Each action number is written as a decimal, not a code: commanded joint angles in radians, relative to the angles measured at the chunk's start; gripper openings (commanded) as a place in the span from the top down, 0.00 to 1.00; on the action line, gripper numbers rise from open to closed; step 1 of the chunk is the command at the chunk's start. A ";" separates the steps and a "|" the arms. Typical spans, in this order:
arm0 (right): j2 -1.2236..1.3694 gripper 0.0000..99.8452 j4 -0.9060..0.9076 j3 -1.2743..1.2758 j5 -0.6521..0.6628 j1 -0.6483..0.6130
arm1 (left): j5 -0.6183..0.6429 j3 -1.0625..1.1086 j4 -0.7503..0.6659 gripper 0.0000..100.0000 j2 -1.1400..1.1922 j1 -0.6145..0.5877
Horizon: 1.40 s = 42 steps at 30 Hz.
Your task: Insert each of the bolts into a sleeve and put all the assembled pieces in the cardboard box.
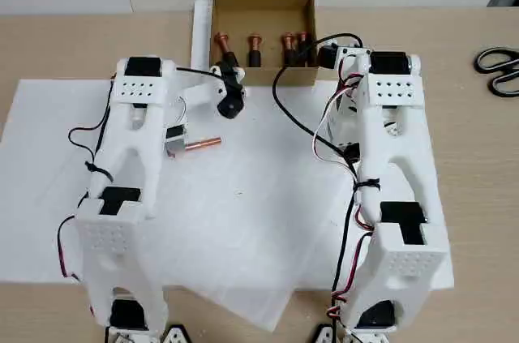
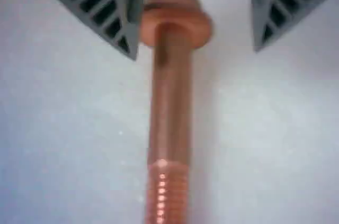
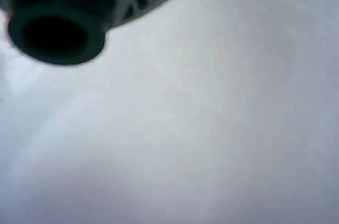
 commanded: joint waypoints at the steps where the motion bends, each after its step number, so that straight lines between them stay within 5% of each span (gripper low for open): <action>1: -0.077 1.00 0.013 -0.032 0.011 -0.001 | 0.232 -0.137 0.041 0.86 -0.077 -0.003; 9: -0.077 1.00 0.013 -0.032 0.011 -0.001 | 1.158 -0.437 0.158 0.86 -0.077 -0.002; 14: -0.077 1.00 0.013 -0.032 0.011 0.001 | 1.594 -0.492 0.157 0.89 -0.124 0.000; 19: -0.077 1.00 0.015 -0.032 0.011 0.002 | 1.870 -0.447 0.157 0.93 -0.221 0.015; 29: -0.077 1.00 0.021 -0.026 0.005 0.002 | 2.108 -0.010 0.144 0.83 -0.482 0.046; 42: -0.077 1.00 0.021 -0.026 0.003 -0.001 | 2.323 0.263 -0.025 0.83 -0.270 0.048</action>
